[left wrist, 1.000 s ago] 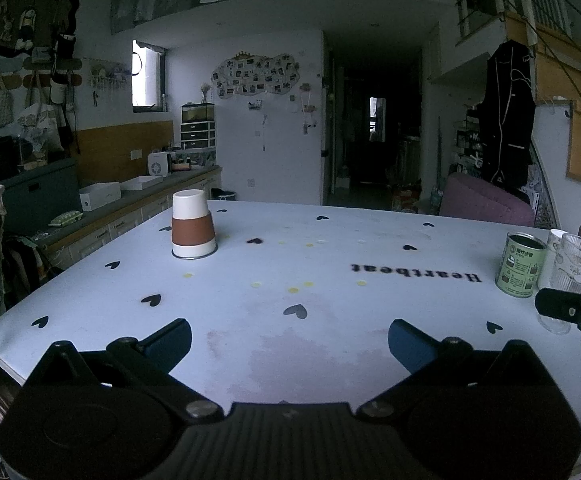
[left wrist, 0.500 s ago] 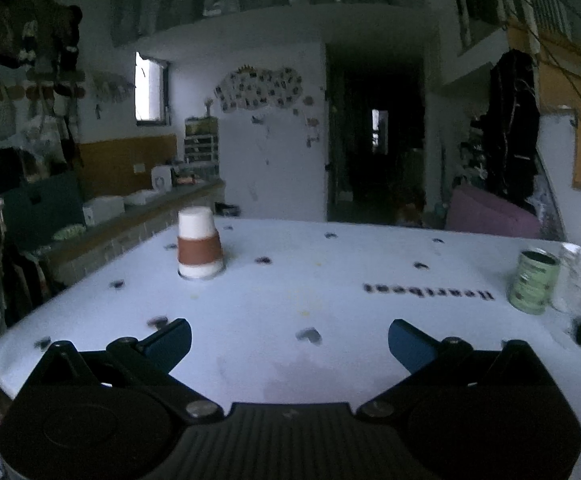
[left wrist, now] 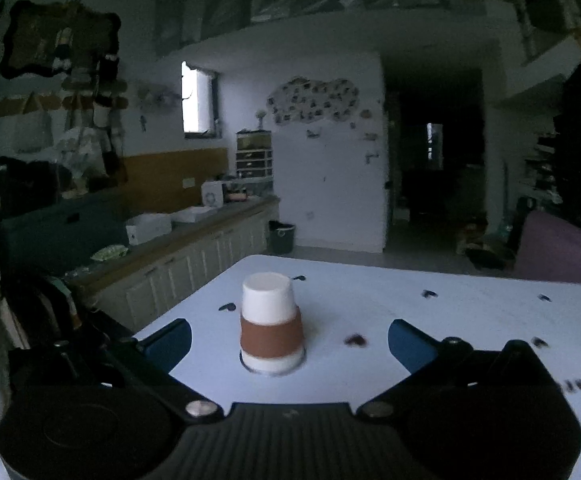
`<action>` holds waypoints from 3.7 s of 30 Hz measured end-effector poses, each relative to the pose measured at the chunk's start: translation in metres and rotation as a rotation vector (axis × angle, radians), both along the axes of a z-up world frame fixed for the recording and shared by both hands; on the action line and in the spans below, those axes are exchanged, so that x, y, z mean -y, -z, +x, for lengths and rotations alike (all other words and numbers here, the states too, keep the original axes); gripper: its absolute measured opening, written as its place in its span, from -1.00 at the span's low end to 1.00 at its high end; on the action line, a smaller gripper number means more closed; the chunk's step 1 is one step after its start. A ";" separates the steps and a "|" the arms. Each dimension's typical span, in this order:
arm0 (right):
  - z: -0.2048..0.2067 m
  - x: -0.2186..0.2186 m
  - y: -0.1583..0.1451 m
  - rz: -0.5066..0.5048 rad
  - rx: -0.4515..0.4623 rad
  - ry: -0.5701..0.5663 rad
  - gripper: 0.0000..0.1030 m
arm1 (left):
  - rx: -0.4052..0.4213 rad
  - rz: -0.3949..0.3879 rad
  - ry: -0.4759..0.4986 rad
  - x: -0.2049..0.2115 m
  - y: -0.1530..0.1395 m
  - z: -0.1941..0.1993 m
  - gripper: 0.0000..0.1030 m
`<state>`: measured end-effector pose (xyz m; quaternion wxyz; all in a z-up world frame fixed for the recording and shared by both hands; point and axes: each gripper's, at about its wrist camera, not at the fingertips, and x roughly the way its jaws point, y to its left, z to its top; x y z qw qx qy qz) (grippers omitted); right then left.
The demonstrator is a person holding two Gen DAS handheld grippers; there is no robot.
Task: Flip cup upright
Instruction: 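Move the left gripper toward the upside-down white cup with brown sleeve, then close the left gripper around the cup's base, then lift the cup with the left gripper and rotate it onto its side, then grasp the cup rim with the right gripper while the left gripper holds the base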
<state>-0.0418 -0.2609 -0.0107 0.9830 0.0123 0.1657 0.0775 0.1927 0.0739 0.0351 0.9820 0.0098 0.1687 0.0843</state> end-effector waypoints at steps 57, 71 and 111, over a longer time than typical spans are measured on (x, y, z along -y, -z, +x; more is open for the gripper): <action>-0.016 0.066 0.023 0.134 -0.043 0.082 0.85 | -0.302 0.016 0.830 0.227 0.048 -0.087 0.19; 0.025 0.050 0.043 0.231 -0.187 -0.122 -0.39 | -0.256 0.004 0.821 0.236 0.027 -0.085 0.59; 0.083 0.056 0.026 0.620 -0.366 0.006 0.67 | -0.296 -0.307 0.781 0.126 0.090 -0.142 0.04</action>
